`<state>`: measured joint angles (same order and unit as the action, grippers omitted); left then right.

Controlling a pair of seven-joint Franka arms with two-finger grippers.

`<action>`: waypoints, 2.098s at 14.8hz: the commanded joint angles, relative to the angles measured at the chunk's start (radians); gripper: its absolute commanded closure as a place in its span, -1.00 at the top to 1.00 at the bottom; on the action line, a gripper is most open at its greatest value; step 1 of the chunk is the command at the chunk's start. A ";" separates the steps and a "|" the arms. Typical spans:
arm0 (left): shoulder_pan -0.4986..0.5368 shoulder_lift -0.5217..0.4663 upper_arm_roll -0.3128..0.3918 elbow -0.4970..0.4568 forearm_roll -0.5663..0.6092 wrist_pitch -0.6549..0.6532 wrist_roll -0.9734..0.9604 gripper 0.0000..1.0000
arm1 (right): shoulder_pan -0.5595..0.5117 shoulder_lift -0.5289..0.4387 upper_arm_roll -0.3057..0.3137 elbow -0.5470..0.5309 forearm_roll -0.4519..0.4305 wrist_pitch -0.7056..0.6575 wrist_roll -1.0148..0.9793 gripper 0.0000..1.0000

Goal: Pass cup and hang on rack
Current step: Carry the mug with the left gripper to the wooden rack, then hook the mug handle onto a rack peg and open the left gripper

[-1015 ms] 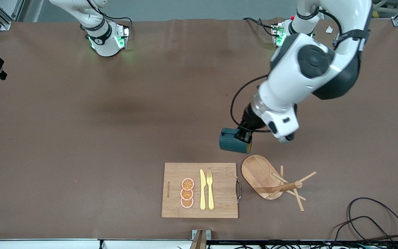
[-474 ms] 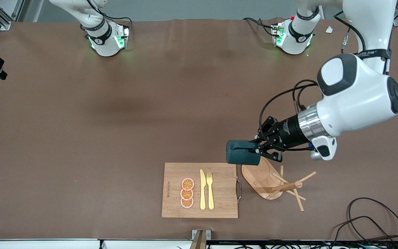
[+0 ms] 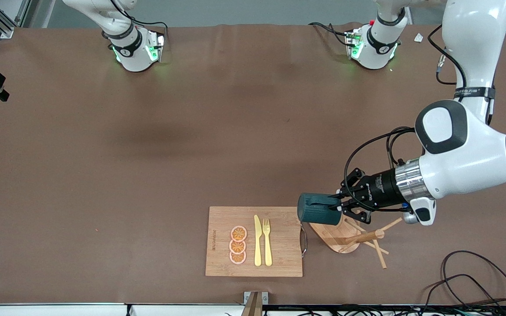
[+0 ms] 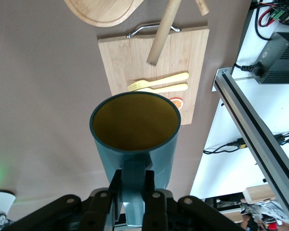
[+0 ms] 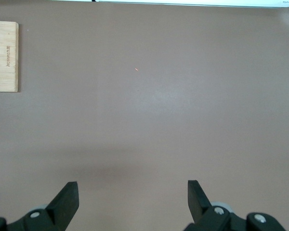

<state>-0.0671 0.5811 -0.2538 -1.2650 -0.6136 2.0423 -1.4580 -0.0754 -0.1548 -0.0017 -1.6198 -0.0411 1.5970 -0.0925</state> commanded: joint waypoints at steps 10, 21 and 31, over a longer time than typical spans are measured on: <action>0.076 0.043 -0.013 0.001 -0.103 -0.002 0.258 -0.99 | -0.011 0.000 0.006 0.001 0.009 -0.006 -0.009 1.00; 0.150 0.066 -0.012 -0.001 -0.104 -0.045 0.392 -0.99 | -0.007 0.004 0.011 0.003 0.009 -0.003 -0.006 1.00; 0.161 0.085 -0.012 0.001 -0.106 -0.022 0.409 -0.53 | 0.003 0.006 0.020 0.028 0.020 -0.009 -0.006 1.00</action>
<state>0.0862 0.6597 -0.2563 -1.2661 -0.6952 2.0084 -1.0738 -0.0750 -0.1496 0.0041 -1.6049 -0.0255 1.5966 -0.0928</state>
